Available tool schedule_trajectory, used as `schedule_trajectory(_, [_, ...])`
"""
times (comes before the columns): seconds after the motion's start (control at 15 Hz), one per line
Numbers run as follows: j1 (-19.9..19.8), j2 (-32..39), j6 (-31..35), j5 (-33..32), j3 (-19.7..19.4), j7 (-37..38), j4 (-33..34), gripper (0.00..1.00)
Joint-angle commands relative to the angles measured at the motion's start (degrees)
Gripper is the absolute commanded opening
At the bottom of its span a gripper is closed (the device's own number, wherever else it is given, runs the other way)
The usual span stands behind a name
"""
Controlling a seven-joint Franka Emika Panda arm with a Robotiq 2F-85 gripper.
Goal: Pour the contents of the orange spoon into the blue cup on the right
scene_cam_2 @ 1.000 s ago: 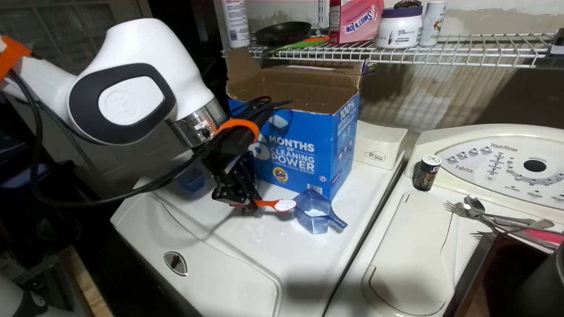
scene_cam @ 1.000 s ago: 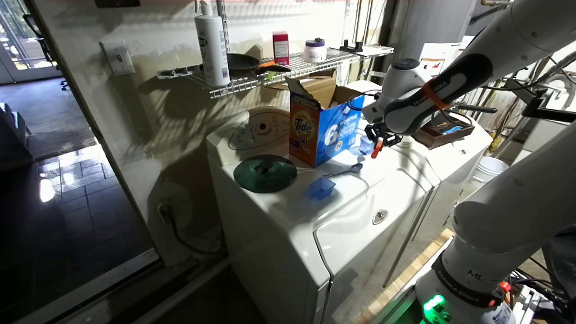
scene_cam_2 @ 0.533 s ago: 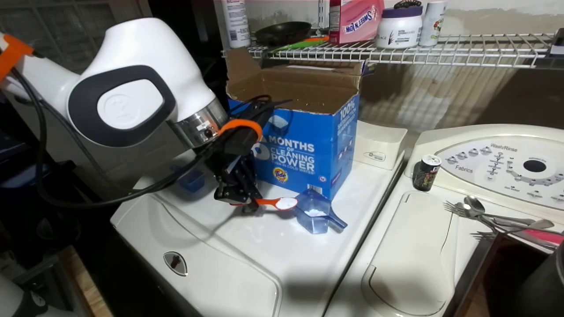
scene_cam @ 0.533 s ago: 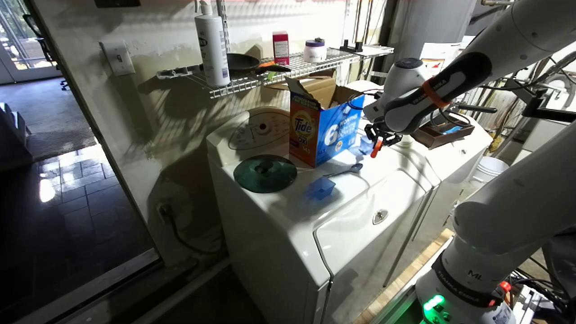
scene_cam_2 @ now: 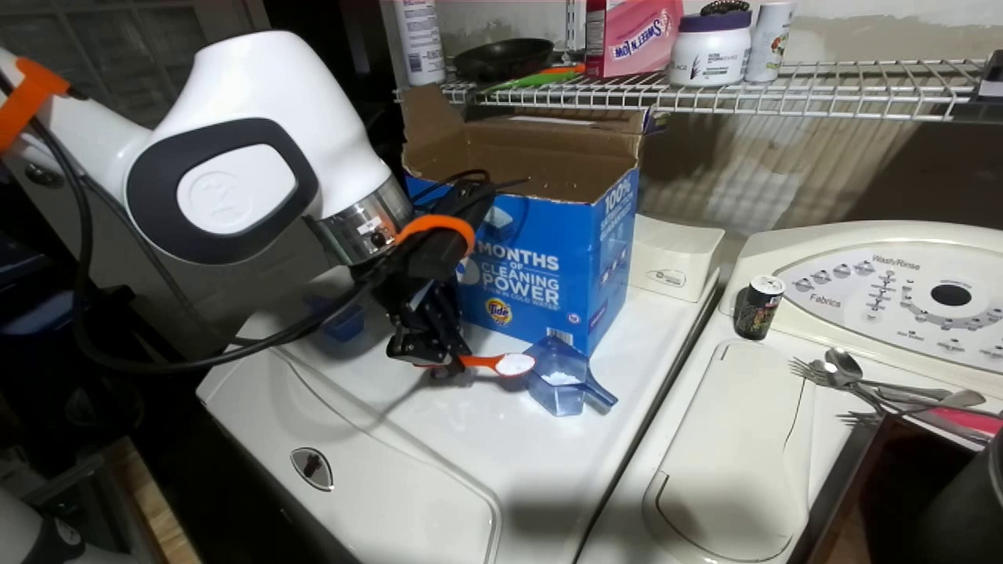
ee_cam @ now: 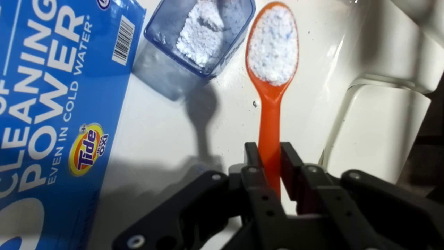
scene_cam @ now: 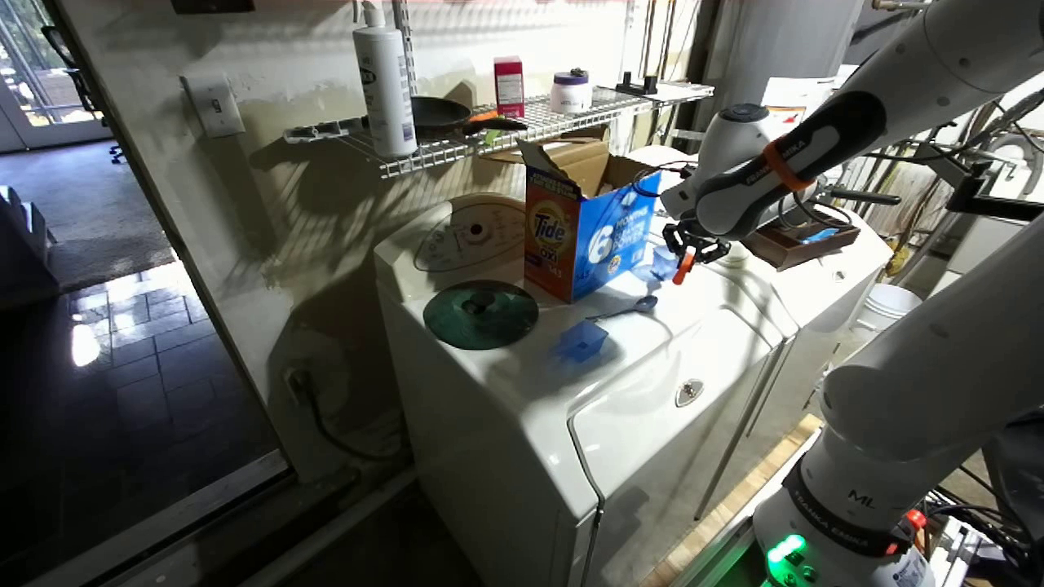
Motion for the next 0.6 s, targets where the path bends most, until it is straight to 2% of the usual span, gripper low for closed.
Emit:
schedule_trajectory(0.0, [1.15, 1.74, 0.97, 4.14, -1.01, -4.91, 2.14, 0.05])
schedule_trajectory(0.27, [1.82, 1.8, 0.71, 7.92, -1.57, -9.53, 3.13, 0.05])
schedule_trajectory(0.53, [4.19, 1.8, -0.17, 16.35, -3.61, -18.04, 4.29, 0.05])
